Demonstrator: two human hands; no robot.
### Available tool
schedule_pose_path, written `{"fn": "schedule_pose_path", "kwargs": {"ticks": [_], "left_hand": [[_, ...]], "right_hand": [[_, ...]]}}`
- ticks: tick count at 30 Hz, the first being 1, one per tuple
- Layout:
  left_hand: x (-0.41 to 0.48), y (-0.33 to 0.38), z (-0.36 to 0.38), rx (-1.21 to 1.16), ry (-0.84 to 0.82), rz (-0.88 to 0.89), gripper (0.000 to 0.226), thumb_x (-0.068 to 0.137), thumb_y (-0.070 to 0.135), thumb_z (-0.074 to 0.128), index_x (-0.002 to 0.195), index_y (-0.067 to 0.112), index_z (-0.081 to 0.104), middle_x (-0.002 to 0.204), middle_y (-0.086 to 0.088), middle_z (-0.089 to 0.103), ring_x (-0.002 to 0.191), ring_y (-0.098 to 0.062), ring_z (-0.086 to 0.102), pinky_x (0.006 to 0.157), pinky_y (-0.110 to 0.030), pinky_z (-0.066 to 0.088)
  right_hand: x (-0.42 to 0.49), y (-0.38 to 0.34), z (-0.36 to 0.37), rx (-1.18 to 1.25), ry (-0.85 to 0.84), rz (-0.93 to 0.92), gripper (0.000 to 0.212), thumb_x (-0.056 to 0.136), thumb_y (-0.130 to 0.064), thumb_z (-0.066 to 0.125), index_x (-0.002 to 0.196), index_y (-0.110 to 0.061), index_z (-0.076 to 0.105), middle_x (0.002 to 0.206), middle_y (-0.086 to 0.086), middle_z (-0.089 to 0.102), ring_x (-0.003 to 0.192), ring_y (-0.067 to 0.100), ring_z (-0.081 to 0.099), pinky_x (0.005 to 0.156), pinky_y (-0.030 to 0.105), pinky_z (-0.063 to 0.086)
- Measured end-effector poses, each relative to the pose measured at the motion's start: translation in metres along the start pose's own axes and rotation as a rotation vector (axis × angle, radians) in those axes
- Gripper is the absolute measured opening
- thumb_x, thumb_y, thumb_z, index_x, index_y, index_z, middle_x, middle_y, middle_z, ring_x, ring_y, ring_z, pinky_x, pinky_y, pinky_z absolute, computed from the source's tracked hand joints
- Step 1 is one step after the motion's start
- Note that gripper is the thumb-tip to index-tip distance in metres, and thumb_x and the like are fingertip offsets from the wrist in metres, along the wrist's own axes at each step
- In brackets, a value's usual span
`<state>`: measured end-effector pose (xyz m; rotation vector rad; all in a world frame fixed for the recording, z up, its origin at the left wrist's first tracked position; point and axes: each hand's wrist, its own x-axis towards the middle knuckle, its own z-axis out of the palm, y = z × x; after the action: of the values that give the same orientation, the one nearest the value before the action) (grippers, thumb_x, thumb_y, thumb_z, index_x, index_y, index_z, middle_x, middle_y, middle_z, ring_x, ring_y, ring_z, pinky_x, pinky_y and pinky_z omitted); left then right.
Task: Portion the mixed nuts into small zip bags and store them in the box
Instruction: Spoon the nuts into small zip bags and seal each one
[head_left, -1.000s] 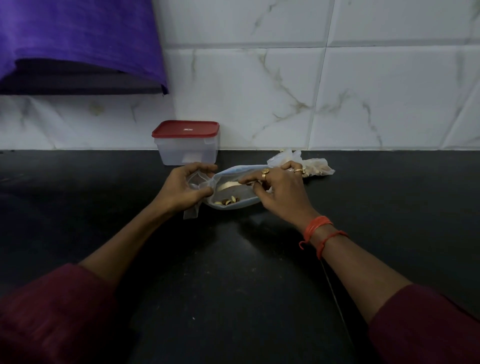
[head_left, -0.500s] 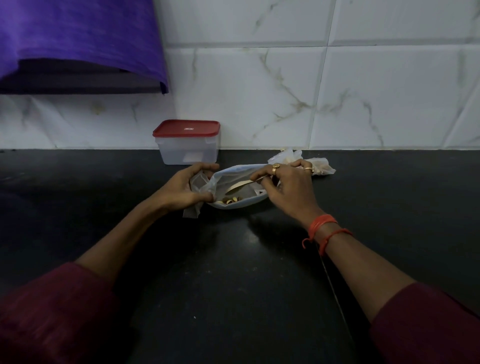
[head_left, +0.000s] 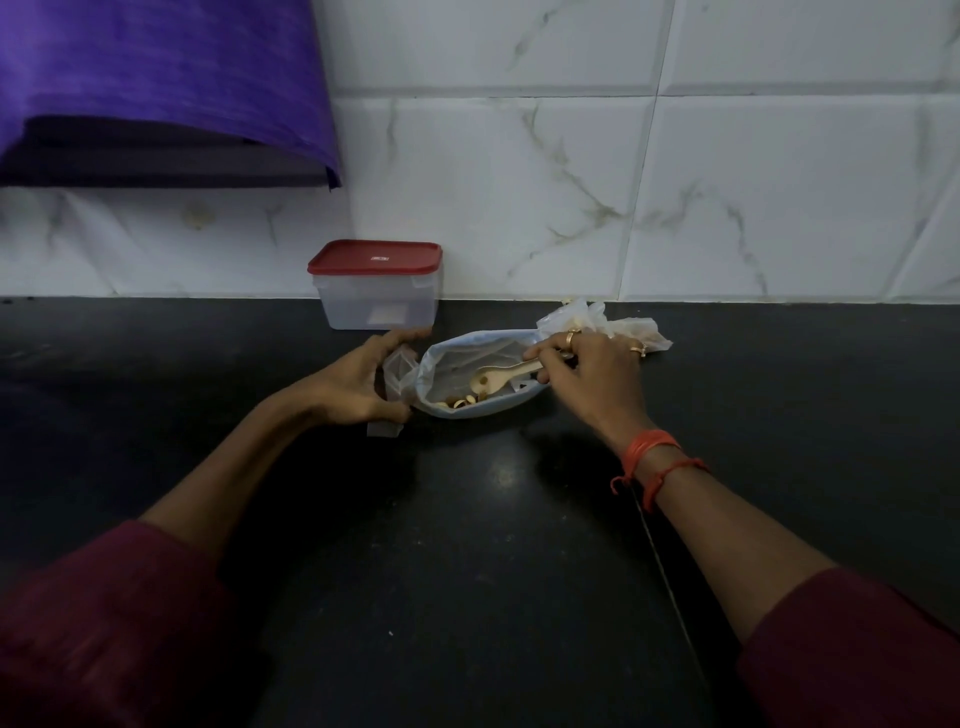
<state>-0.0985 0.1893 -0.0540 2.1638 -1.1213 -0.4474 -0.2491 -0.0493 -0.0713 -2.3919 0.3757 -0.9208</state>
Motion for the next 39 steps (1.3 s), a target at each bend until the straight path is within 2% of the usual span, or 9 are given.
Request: {"fn": "schedule_pose_path", "kwargs": {"ticks": [5, 11, 15, 18, 22, 27, 34, 37, 39], "left_hand": [[0.002, 0.001, 0.004, 0.042, 0.007, -0.004, 0.104, 0.062, 0.028, 0.072, 0.152, 0.039, 0.021, 0.15, -0.001, 0.029, 0.133, -0.019, 0.035, 0.095, -0.023, 0.04], [0.003, -0.004, 0.002, -0.038, 0.032, -0.022, 0.103, 0.065, 0.037, 0.078, 0.153, 0.036, 0.025, 0.152, 0.0, 0.036, 0.137, -0.02, 0.039, 0.11, -0.043, 0.041], [0.007, -0.001, 0.007, -0.067, 0.143, -0.036, 0.088, 0.076, 0.028, 0.082, 0.149, 0.03, 0.032, 0.15, -0.002, 0.04, 0.134, -0.022, 0.043, 0.097, -0.028, 0.044], [0.008, -0.001, 0.009, -0.1, 0.266, -0.069, 0.092, 0.066, 0.031, 0.085, 0.145, 0.022, 0.039, 0.145, -0.005, 0.047, 0.129, -0.022, 0.049, 0.09, -0.024, 0.046], [0.006, -0.001, 0.012, -0.206, 0.33, -0.104, 0.093, 0.052, 0.039, 0.086, 0.136, 0.018, 0.051, 0.13, -0.002, 0.061, 0.115, -0.015, 0.06, 0.08, -0.02, 0.051], [0.005, 0.001, 0.014, -0.305, 0.312, -0.111, 0.071, 0.054, 0.037, 0.085, 0.119, 0.028, 0.062, 0.116, 0.007, 0.066, 0.107, -0.009, 0.064, 0.076, -0.02, 0.053], [0.002, 0.009, 0.021, -0.323, 0.262, -0.083, 0.06, 0.062, 0.038, 0.08, 0.119, 0.028, 0.063, 0.109, 0.012, 0.066, 0.098, -0.005, 0.064, 0.078, -0.021, 0.055], [0.001, 0.011, 0.021, -0.302, 0.211, -0.087, 0.053, 0.063, 0.045, 0.077, 0.113, 0.033, 0.063, 0.11, 0.01, 0.067, 0.101, -0.007, 0.064, 0.077, -0.021, 0.052], [0.0, 0.014, 0.019, -0.291, 0.188, -0.081, 0.054, 0.06, 0.05, 0.077, 0.111, 0.037, 0.063, 0.108, 0.012, 0.068, 0.097, -0.005, 0.066, 0.074, -0.018, 0.051]], "right_hand": [[-0.001, -0.001, 0.003, 0.066, -0.045, -0.019, 0.025, 0.095, -0.022, 0.056, 0.09, -0.029, 0.08, 0.064, -0.01, 0.071, 0.068, 0.006, 0.069, 0.074, 0.038, 0.058], [-0.004, -0.003, 0.006, 0.111, -0.138, -0.009, 0.028, 0.096, -0.019, 0.056, 0.086, -0.032, 0.079, 0.063, -0.01, 0.07, 0.066, 0.005, 0.067, 0.072, 0.031, 0.056], [-0.005, -0.007, 0.005, 0.184, -0.185, 0.04, 0.032, 0.096, -0.018, 0.056, 0.08, -0.037, 0.076, 0.065, -0.007, 0.071, 0.066, 0.001, 0.065, 0.068, 0.022, 0.051], [-0.007, -0.01, 0.004, 0.23, -0.214, 0.081, 0.033, 0.096, -0.016, 0.057, 0.077, -0.035, 0.075, 0.066, -0.004, 0.072, 0.058, -0.004, 0.059, 0.061, 0.015, 0.045], [-0.005, -0.008, 0.005, 0.218, -0.186, 0.16, 0.032, 0.094, -0.019, 0.055, 0.075, -0.03, 0.078, 0.066, -0.005, 0.073, 0.071, 0.007, 0.065, 0.069, 0.024, 0.051], [-0.004, -0.006, 0.005, 0.252, -0.162, 0.285, 0.032, 0.091, -0.021, 0.053, 0.073, -0.018, 0.08, 0.066, -0.004, 0.074, 0.072, 0.014, 0.066, 0.081, 0.042, 0.058], [0.0, -0.003, 0.001, 0.272, -0.116, 0.397, 0.035, 0.086, -0.034, 0.052, 0.069, -0.018, 0.078, 0.07, -0.003, 0.075, 0.083, 0.02, 0.069, 0.085, 0.048, 0.057], [0.001, -0.003, -0.001, 0.284, -0.076, 0.434, 0.048, 0.071, -0.052, 0.045, 0.072, -0.017, 0.077, 0.072, 0.002, 0.075, 0.082, 0.025, 0.069, 0.083, 0.05, 0.057], [0.002, -0.003, -0.003, 0.296, -0.047, 0.433, 0.043, 0.076, -0.047, 0.047, 0.071, -0.018, 0.078, 0.069, 0.0, 0.074, 0.08, 0.021, 0.068, 0.083, 0.047, 0.057]]}}
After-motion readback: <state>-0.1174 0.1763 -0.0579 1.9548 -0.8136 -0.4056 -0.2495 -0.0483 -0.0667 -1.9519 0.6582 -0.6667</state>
